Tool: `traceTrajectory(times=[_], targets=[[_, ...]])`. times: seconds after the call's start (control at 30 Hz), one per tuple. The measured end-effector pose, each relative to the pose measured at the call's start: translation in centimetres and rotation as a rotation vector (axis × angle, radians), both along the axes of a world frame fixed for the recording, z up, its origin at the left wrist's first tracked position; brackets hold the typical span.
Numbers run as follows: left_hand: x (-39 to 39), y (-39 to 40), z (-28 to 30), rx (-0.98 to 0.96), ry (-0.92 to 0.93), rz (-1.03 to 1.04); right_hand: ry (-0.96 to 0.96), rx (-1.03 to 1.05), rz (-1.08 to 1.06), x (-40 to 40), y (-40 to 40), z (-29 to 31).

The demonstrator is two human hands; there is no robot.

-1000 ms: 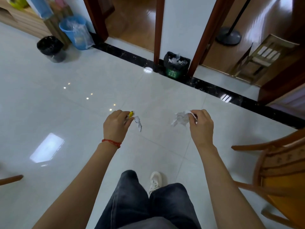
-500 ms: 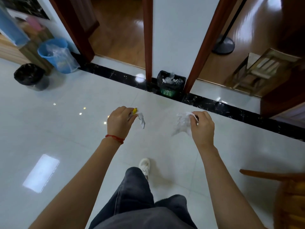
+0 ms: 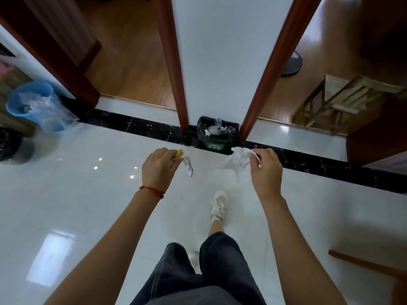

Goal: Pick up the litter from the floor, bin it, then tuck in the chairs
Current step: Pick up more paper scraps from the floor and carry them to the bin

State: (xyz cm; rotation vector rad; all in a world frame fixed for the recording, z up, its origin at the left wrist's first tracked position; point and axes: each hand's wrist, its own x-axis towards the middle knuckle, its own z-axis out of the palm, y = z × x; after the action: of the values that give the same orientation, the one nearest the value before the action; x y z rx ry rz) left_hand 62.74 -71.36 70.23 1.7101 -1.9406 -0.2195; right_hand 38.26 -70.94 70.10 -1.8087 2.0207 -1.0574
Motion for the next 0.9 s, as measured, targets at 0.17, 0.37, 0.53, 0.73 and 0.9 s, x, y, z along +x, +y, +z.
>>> traceTrajectory(times=[0.17,0.37,0.53,0.73,0.9], targets=[[-2.7,-9.5,-1.0,0.031,0.014,-0.006,-0.009,0.032,0.007,-2.4,-9.6,-1.5],[-5.0,-18.5,-1.6,0.078,0.027,-0.005,-0.024,0.103,0.031,-4.7,-19.0,-2.1],[-6.4,-24.3,-3.7,0.112,0.028,-0.048,-0.045,0.143,0.017,-5.3,-24.1,-4.4],[-8.1,-30.7,-10.7,0.174,0.041,-0.104,-0.076,0.143,-0.083,-6.5,-28.8,-10.2],[-9.5,-34.6,-17.5,0.233,0.046,-0.15,-0.085,0.192,-0.109,-6.9,-31.0,-16.3]])
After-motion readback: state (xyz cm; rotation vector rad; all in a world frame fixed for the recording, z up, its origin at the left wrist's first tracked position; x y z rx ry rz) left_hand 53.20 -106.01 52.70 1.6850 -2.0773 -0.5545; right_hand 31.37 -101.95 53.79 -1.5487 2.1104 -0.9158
